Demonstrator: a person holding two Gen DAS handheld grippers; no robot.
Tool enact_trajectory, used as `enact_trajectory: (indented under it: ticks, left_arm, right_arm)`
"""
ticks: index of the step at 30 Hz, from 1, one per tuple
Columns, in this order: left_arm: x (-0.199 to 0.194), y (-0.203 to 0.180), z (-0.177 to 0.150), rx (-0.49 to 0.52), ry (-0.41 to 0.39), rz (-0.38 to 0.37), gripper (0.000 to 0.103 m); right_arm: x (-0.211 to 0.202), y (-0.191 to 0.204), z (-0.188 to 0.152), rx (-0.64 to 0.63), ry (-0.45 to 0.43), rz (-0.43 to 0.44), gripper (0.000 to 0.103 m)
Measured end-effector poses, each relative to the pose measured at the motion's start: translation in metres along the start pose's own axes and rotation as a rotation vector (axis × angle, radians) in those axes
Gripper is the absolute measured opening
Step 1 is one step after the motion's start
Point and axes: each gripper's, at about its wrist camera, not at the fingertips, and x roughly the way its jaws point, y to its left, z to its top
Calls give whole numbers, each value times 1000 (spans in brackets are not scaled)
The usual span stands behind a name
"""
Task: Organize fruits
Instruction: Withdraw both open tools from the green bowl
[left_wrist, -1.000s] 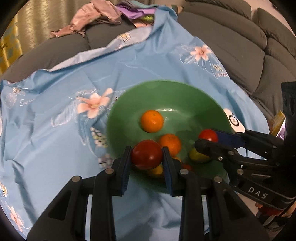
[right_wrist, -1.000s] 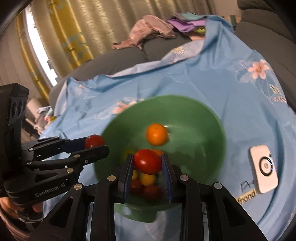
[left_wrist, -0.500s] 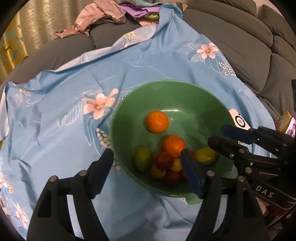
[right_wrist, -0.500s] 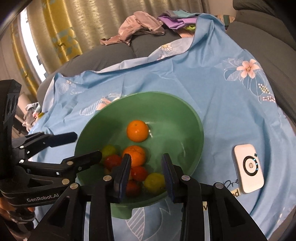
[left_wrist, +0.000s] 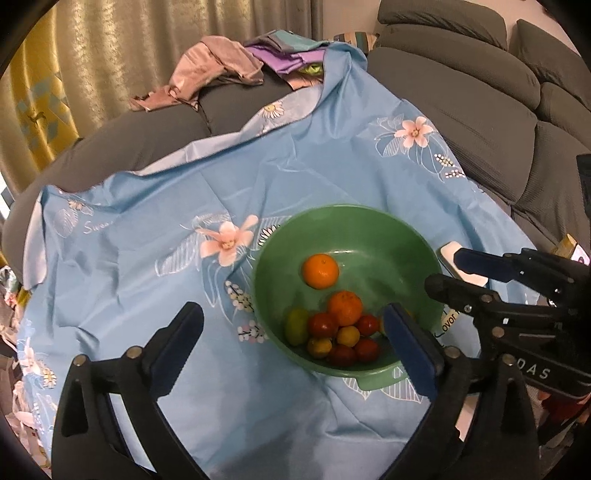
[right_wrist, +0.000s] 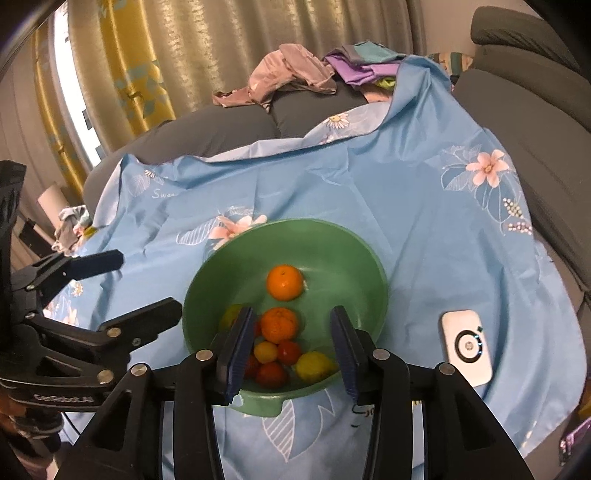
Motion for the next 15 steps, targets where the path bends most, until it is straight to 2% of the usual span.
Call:
enact_trajectory:
  ticks: [2, 5, 9, 12, 15]
  left_arm:
    - [-7, 0, 2, -2, -9, 9, 102]
    - [-19, -1, 7, -11, -7, 6, 102]
    - [-31, 0, 13, -39, -8, 22, 102]
    - [-36, 5, 20, -73, 18, -29, 102]
    - [-40, 1, 27, -47, 24, 22, 102]
  right_arm:
    - [-7, 0, 5, -2, 1, -3, 44]
    - [-12, 2, 10, -10, 19, -22, 51]
    - [-18, 3, 18, -11, 50, -12, 52]
    - [-21, 5, 22, -19, 67, -5, 53]
    - [-25, 7, 25, -27, 74, -5, 53]
